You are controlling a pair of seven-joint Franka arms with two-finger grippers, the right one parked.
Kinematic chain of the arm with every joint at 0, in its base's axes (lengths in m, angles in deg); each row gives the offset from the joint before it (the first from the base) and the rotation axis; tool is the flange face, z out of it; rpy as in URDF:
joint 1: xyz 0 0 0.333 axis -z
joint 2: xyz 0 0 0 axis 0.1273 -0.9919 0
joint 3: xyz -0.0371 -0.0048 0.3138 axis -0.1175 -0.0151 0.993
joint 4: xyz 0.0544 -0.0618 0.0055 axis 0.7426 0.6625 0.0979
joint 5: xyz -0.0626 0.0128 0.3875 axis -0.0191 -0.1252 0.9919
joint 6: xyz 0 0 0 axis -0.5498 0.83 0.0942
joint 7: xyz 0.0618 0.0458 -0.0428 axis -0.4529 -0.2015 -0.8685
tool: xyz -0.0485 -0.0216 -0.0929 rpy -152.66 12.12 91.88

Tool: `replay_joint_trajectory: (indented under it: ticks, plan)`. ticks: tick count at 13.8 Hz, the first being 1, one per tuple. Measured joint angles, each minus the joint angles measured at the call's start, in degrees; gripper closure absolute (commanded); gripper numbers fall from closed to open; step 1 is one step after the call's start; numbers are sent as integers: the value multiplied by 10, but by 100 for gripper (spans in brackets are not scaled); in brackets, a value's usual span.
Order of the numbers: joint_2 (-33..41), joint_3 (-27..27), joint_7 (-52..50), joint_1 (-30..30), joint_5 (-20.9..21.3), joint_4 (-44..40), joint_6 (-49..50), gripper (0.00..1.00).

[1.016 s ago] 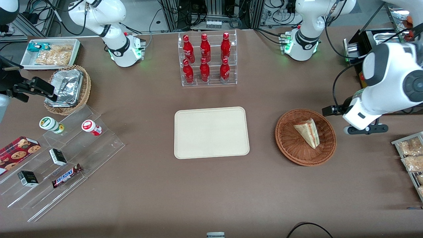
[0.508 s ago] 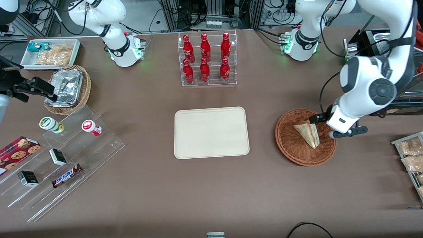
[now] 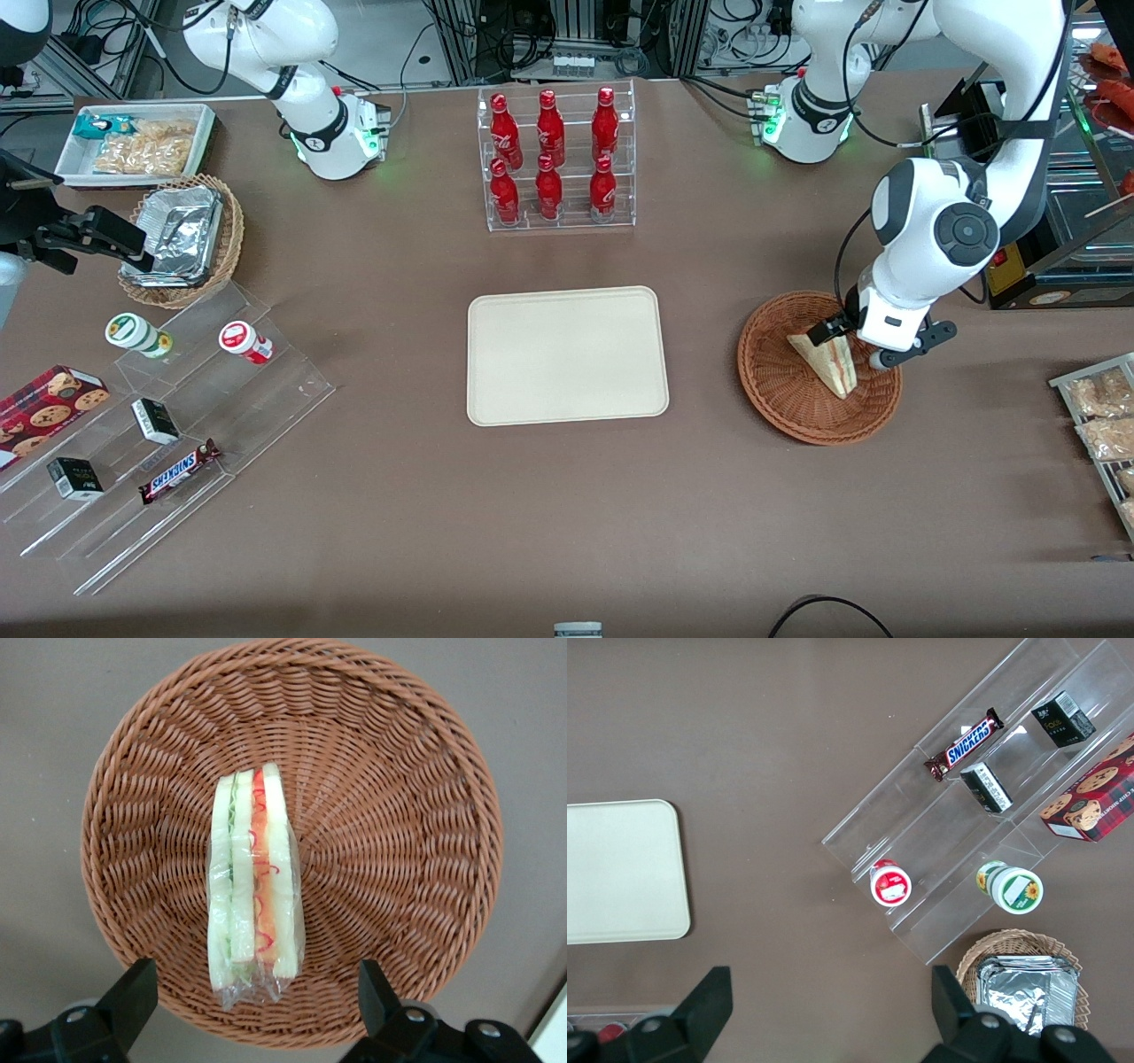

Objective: Place sandwich from basket to tray
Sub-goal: 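Lower the open left gripper around the sandwich and close it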

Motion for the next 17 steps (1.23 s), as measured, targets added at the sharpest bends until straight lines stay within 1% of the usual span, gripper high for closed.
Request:
replay_joint_trajectory:
  ticks: [2, 4, 7, 11, 12, 14, 15, 16, 17]
  plan:
    - [0, 0, -23, 0, 0, 23, -33, 0]
    - [0, 0, -30, -1, 0, 38, -45, 0]
    - [-7, 1, -32, -3, 0, 45, -45, 0]
    - [-37, 2, -34, -3, -1, 46, -80, 1]
    - [-45, 2, -36, -3, -3, 46, -87, 14]
    - [-53, 3, -37, -3, -10, 45, -96, 63]
    - [-55, 3, -37, -3, -13, 45, -97, 85]
    - [-55, 3, -37, -3, -14, 44, -98, 90]
    - [-55, 3, -37, -3, -14, 42, -98, 92]
